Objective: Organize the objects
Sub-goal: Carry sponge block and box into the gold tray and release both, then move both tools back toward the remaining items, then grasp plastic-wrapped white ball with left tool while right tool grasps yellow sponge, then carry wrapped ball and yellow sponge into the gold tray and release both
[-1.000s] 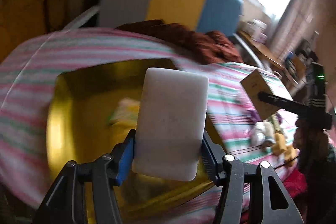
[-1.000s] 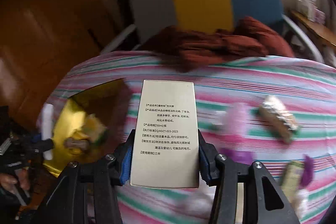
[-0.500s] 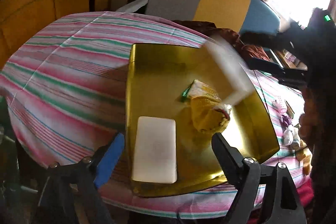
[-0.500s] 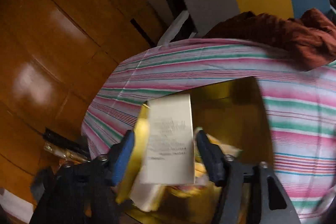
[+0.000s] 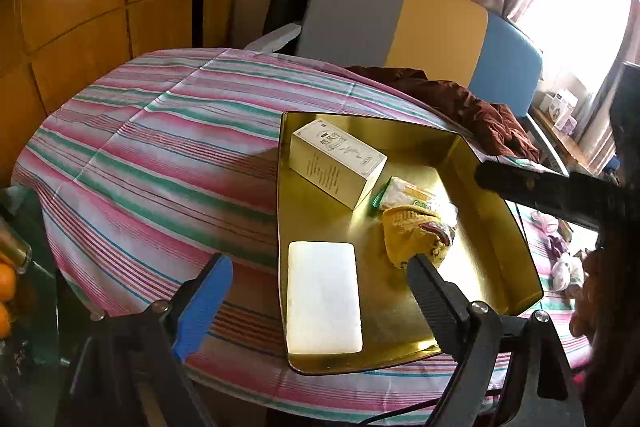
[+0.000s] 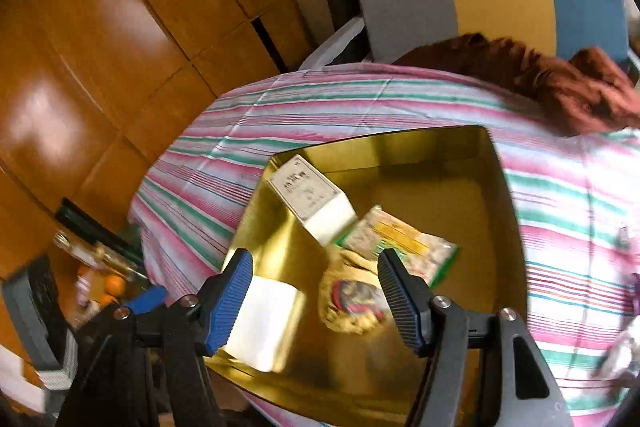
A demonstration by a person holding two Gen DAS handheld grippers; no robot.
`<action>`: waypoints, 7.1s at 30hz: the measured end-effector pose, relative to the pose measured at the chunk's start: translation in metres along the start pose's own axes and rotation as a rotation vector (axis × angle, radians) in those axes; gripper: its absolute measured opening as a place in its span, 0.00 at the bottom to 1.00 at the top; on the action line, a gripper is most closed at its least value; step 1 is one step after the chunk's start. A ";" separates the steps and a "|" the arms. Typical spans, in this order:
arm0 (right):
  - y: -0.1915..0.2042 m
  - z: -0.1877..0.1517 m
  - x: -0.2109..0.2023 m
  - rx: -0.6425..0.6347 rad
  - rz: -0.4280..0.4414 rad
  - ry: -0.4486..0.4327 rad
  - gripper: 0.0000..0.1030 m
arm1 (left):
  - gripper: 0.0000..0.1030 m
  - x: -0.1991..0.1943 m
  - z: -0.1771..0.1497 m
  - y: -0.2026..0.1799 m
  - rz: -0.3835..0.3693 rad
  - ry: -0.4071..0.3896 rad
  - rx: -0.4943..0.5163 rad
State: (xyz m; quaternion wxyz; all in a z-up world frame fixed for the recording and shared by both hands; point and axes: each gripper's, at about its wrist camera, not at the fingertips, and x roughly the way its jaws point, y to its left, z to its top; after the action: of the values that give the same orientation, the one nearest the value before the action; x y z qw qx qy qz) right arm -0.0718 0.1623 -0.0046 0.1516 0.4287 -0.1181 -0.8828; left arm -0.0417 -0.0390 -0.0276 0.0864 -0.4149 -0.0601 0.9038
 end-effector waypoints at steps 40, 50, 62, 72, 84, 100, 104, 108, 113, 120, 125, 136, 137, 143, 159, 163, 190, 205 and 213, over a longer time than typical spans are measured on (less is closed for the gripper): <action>-0.042 -0.071 -0.032 0.015 -0.250 -0.012 0.64 | 0.91 -0.003 -0.016 -0.057 -0.015 -0.017 0.157; -0.092 -0.086 -0.061 0.122 -0.314 0.009 0.64 | 0.91 0.001 -0.010 -0.089 -0.079 -0.015 0.231; -0.197 -0.124 -0.148 0.316 -0.501 0.054 0.64 | 0.91 0.003 -0.002 -0.136 -0.180 -0.018 0.324; -0.261 -0.132 -0.173 0.469 -0.588 0.107 0.64 | 0.91 0.002 0.000 -0.188 -0.286 0.001 0.410; -0.295 -0.138 -0.165 0.651 -0.520 0.085 0.64 | 0.82 0.023 -0.006 -0.277 -0.401 0.067 0.549; -0.309 -0.142 -0.171 0.721 -0.558 0.002 0.66 | 0.65 0.122 -0.027 -0.353 -0.489 0.345 0.443; -0.309 -0.143 -0.169 0.717 -0.569 0.030 0.66 | 0.52 0.136 -0.032 -0.358 -0.479 0.379 0.447; -0.306 -0.142 -0.163 0.692 -0.620 0.089 0.67 | 0.52 0.143 -0.035 -0.363 -0.493 0.383 0.451; -0.307 -0.142 -0.160 0.694 -0.644 0.109 0.67 | 0.62 0.151 -0.034 -0.361 -0.487 0.398 0.424; -0.310 -0.147 -0.163 0.741 -0.653 0.106 0.67 | 0.62 0.146 -0.031 -0.363 -0.515 0.423 0.411; -0.315 -0.146 -0.156 0.754 -0.653 0.120 0.66 | 0.51 0.151 -0.037 -0.368 -0.520 0.429 0.429; -0.303 -0.137 -0.165 0.681 -0.601 0.015 0.48 | 0.36 0.136 -0.033 -0.355 -0.552 0.380 0.408; -0.301 -0.136 -0.167 0.676 -0.584 -0.008 0.48 | 0.36 0.130 -0.031 -0.353 -0.556 0.364 0.408; -0.289 -0.129 -0.185 0.635 -0.460 -0.167 0.48 | 0.36 0.088 -0.014 -0.326 -0.564 0.269 0.406; -0.155 -0.068 -0.124 0.345 -0.091 -0.131 0.48 | 0.37 0.035 0.036 -0.128 -0.298 0.050 0.179; -0.099 -0.049 -0.080 0.237 0.020 -0.058 0.49 | 0.38 0.041 0.045 -0.076 -0.193 0.027 0.085; -0.020 -0.058 -0.005 0.137 0.063 0.093 0.63 | 0.78 0.010 0.022 -0.018 -0.014 -0.063 0.025; -0.022 -0.062 -0.027 0.114 -0.042 0.030 0.63 | 0.80 -0.004 0.007 -0.044 -0.009 -0.077 0.113; -0.037 -0.067 -0.038 0.148 -0.072 0.008 0.63 | 0.80 -0.013 0.002 -0.058 -0.021 -0.094 0.157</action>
State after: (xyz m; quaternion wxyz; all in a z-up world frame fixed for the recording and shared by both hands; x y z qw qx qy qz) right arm -0.0024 0.2050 -0.0298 0.0881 0.4463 -0.1669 -0.8748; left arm -0.0290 0.0150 -0.0062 0.1251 -0.3635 0.0026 0.9231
